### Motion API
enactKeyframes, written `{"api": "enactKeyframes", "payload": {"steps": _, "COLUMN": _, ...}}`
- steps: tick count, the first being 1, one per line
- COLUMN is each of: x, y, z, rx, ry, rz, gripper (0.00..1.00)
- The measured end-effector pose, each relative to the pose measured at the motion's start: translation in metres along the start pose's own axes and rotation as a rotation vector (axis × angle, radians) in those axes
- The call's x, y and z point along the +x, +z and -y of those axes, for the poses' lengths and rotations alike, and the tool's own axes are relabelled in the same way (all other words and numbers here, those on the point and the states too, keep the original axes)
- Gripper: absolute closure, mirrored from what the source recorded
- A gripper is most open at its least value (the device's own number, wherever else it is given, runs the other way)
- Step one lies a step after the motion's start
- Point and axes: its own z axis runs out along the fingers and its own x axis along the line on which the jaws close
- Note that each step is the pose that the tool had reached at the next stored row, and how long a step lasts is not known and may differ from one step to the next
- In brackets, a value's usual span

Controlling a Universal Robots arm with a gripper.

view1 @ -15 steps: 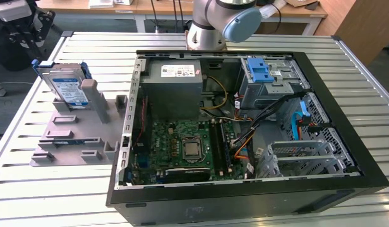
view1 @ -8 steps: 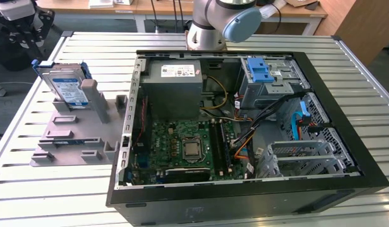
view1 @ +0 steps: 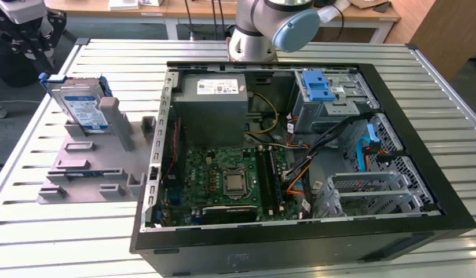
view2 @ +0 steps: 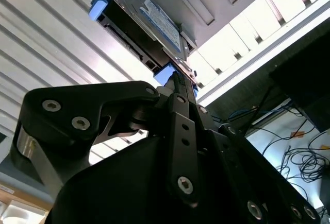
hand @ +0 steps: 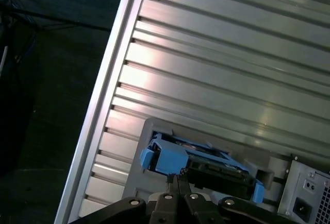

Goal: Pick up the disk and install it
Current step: 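Pick up the disk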

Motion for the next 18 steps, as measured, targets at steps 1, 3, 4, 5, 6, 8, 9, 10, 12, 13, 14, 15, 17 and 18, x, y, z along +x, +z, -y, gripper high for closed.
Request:
{"api": "enactKeyframes", "payload": {"steps": 1, "x": 0.0, "y": 0.0, "z": 0.0, "rx": 0.0001, "ry": -0.01, "rz": -0.0003, "gripper": 0.89}}
{"api": "enactKeyframes", "payload": {"steps": 3, "x": 0.0, "y": 0.0, "z": 0.0, "rx": 0.0002, "ry": -0.031, "rz": -0.001, "gripper": 0.89}}
{"api": "enactKeyframes", "payload": {"steps": 4, "x": 0.0, "y": 0.0, "z": 0.0, "rx": 0.0002, "ry": -0.042, "rz": -0.0014, "gripper": 0.89}}
{"api": "enactKeyframes", "payload": {"steps": 5, "x": 0.0, "y": 0.0001, "z": 0.0, "rx": 0.0002, "ry": -0.054, "rz": -0.0017, "gripper": 0.89}}
{"api": "enactKeyframes", "payload": {"steps": 6, "x": 0.0, "y": 0.0, "z": 0.0, "rx": 0.0003, "ry": -0.065, "rz": -0.0021, "gripper": 0.89}}
{"api": "enactKeyframes", "payload": {"steps": 8, "x": 0.0, "y": 0.0001, "z": 0.0, "rx": 0.0004, "ry": -0.088, "rz": -0.0028, "gripper": 0.89}}
{"api": "enactKeyframes", "payload": {"steps": 9, "x": 0.0, "y": 0.0001, "z": 0.0, "rx": 0.0004, "ry": -0.098, "rz": -0.0031, "gripper": 0.89}}
{"api": "enactKeyframes", "payload": {"steps": 10, "x": 0.0, "y": 0.0001, "z": 0.0, "rx": 0.0005, "ry": -0.108, "rz": -0.0034, "gripper": 0.89}}
{"api": "enactKeyframes", "payload": {"steps": 12, "x": 0.0, "y": 0.0002, "z": 0.0, "rx": 0.0006, "ry": -0.128, "rz": -0.0041, "gripper": 0.89}}
{"api": "enactKeyframes", "payload": {"steps": 13, "x": 0.0, "y": 0.0002, "z": 0.0, "rx": 0.0006, "ry": -0.139, "rz": -0.0044, "gripper": 0.89}}
{"api": "enactKeyframes", "payload": {"steps": 14, "x": 0.0, "y": 0.0002, "z": 0.0, "rx": 0.0007, "ry": -0.149, "rz": -0.0047, "gripper": 0.89}}
{"api": "enactKeyframes", "payload": {"steps": 15, "x": 0.0, "y": 0.0002, "z": 0.0, "rx": 0.0007, "ry": -0.159, "rz": -0.005, "gripper": 0.89}}
{"api": "enactKeyframes", "payload": {"steps": 17, "x": 0.0001, "y": 0.0002, "z": 0.0, "rx": 0.0008, "ry": -0.178, "rz": -0.0057, "gripper": 0.89}}
{"api": "enactKeyframes", "payload": {"steps": 18, "x": 0.0001, "y": 0.0002, "z": 0.0, "rx": 0.0008, "ry": -0.188, "rz": -0.0059, "gripper": 0.89}}
